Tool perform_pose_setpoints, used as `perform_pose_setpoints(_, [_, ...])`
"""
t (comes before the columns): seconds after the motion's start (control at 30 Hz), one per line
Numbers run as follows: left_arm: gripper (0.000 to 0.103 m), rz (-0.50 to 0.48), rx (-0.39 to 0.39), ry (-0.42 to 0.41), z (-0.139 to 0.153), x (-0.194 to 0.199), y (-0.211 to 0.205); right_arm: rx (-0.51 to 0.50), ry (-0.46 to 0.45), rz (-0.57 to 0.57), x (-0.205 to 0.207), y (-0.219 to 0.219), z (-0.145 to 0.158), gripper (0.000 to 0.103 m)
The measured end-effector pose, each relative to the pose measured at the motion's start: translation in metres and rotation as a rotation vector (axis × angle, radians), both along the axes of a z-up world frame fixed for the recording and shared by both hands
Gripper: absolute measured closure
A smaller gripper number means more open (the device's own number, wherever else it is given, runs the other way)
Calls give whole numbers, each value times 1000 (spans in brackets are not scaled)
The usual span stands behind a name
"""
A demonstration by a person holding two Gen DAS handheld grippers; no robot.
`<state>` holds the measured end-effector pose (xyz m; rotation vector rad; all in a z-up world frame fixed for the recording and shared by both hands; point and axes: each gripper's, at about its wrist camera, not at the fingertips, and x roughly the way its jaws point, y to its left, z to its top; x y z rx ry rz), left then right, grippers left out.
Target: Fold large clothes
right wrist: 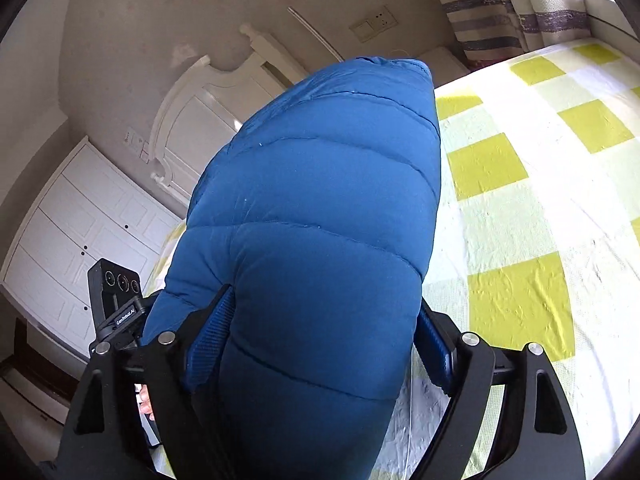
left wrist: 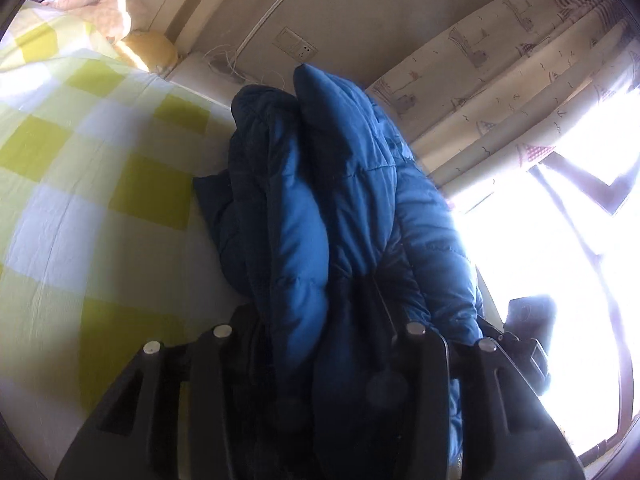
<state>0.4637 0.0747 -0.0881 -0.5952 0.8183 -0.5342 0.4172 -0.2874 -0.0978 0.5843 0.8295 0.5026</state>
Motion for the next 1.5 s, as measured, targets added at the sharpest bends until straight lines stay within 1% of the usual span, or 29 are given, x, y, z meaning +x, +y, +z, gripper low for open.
perform_pose_setpoints(0.03, [61,0,-10,17,1,1,2,-39,10,-6,-1,3,7,22])
perform_pose_setpoints(0.07, [60,-3,13,24,5,1,3,-39,10,-6,-1,3,7,18])
perform_pose_setpoints(0.1, [59,-9,56,23,10,1,5,-153,-20,-31,-7,7,28,17])
perform_pose_setpoints(0.17, [57,11,159,-13,30,-6,11,-289,-105,-99,-23,11,57,16])
perform_pose_setpoints(0.23, [41,129,272,-158,66,-20,18,-331,-233,-102,-42,22,85,15])
perform_pose_setpoints(0.27, [27,182,300,-238,89,-26,21,-344,-293,-88,-50,33,96,15])
perform_pose_setpoints(0.3, [26,207,310,-300,108,-26,17,-370,-342,-62,-56,50,105,15])
perform_pose_setpoints(0.33, [26,197,324,-336,126,-21,8,-409,-373,-24,-61,70,110,15])
perform_pose_setpoints(0.37, [24,164,345,-355,141,-12,-5,-448,-404,16,-66,91,112,19])
perform_pose_setpoints(0.4, [20,120,373,-364,153,-1,-22,-491,-433,53,-68,114,113,29])
perform_pose_setpoints(0.43, [18,71,415,-370,160,11,-41,-532,-456,83,-72,134,111,31])
perform_pose_setpoints(0.5, [16,-10,540,-375,161,38,-77,-616,-494,151,-79,173,102,38])
perform_pose_setpoints(0.57, [16,-71,662,-343,146,69,-103,-711,-527,203,-84,205,88,40])
perform_pose_setpoints(0.63, [17,-118,722,-316,120,96,-114,-785,-546,245,-84,227,71,40])
perform_pose_setpoints(0.73, [16,-125,789,-239,76,128,-115,-911,-483,295,-79,246,35,41])
perform_pose_setpoints(0.77, [13,-131,788,-210,59,134,-112,-931,-492,295,-79,247,24,40])
perform_pose_setpoints(0.8, [9,-118,759,-206,48,136,-106,-943,-502,291,-79,247,17,40])
perform_pose_setpoints(0.87, [2,-72,720,-182,38,141,-94,-967,-513,289,-81,248,9,40])
perform_pose_setpoints(0.93, [2,-72,701,-170,32,144,-87,-1006,-515,292,-80,252,5,40])
perform_pose_setpoints(0.97, [2,-63,712,-174,30,145,-86,-993,-517,296,-80,251,7,40])
perform_pose_setpoints(1.03, [2,-50,750,-194,30,142,-89,-906,-471,323,-84,240,23,40])
perform_pose_setpoints(1.1, [2,-36,787,-212,31,139,-93,-793,-474,249,-98,212,51,42])
perform_pose_setpoints(1.13, [2,-32,793,-217,31,138,-93,-770,-476,185,-104,195,60,42])
perform_pose_setpoints(1.2, [2,-29,788,-218,31,138,-92,-756,-449,33,-107,159,69,42])
perform_pose_setpoints(1.27, [2,-31,777,-212,30,139,-90,-751,-392,-83,-102,123,63,42])
perform_pose_setpoints(1.33, [2,-30,771,-210,30,139,-90,-692,-293,-79,-89,98,46,42])
perform_pose_setpoints(1.37, [2,-32,762,-210,30,139,-89,-678,-295,-67,-89,94,39,41])
perform_pose_setpoints(1.43, [2,-32,764,-218,30,137,-90,-749,-286,-52,-86,99,29,41])
perform_pose_setpoints(1.5, [2,-26,775,-222,29,137,-91,-786,-275,-70,-86,107,27,40])
